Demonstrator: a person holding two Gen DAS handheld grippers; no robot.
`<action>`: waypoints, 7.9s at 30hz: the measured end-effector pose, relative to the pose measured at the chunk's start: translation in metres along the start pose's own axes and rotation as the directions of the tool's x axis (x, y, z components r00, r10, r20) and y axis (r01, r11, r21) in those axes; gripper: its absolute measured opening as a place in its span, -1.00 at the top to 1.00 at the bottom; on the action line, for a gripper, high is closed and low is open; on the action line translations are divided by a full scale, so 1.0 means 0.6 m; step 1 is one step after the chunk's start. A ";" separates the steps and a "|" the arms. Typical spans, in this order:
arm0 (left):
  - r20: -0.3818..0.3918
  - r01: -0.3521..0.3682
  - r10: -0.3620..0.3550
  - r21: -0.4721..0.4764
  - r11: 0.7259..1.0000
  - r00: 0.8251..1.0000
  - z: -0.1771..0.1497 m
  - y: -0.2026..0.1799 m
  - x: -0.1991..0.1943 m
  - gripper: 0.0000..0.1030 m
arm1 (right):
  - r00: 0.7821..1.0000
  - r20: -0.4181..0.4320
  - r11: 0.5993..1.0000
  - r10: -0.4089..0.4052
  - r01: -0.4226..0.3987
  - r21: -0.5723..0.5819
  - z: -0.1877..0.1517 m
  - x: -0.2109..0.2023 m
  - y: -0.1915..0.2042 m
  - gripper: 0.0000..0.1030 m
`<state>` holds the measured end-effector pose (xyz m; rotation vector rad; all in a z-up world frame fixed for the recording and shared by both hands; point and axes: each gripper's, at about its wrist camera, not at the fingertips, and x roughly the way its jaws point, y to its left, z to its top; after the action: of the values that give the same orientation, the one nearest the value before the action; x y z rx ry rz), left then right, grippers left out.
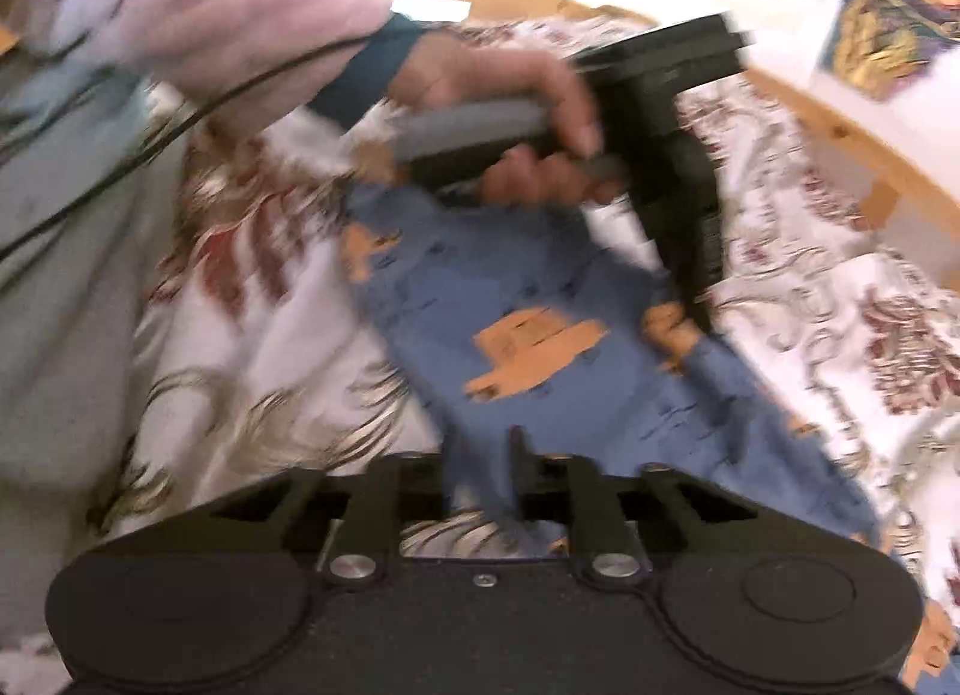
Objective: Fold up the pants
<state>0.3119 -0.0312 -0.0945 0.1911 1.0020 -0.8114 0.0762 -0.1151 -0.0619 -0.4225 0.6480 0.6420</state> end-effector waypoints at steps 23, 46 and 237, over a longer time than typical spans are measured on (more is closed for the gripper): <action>-0.001 0.007 -0.007 -0.010 1.000 1.000 0.002 0.002 0.000 0.79 | 0.999 -0.040 0.998 0.017 -0.019 -0.062 0.001 0.036 0.009 1.00; 0.128 -0.094 0.086 0.059 0.994 0.988 -0.029 -0.034 -0.096 -0.17 | 0.993 0.042 0.968 -0.113 0.100 0.229 0.003 -0.029 -0.109 -0.21; -0.248 0.227 -0.214 0.026 0.973 0.945 0.170 -0.415 0.160 0.78 | 0.693 -0.390 0.649 -0.606 0.714 0.261 -0.107 -0.111 -0.150 0.76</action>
<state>0.2377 -0.3052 -0.0635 0.2315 1.2498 -1.0385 0.0683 -0.2432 -0.0490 -0.3351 0.7956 -0.2803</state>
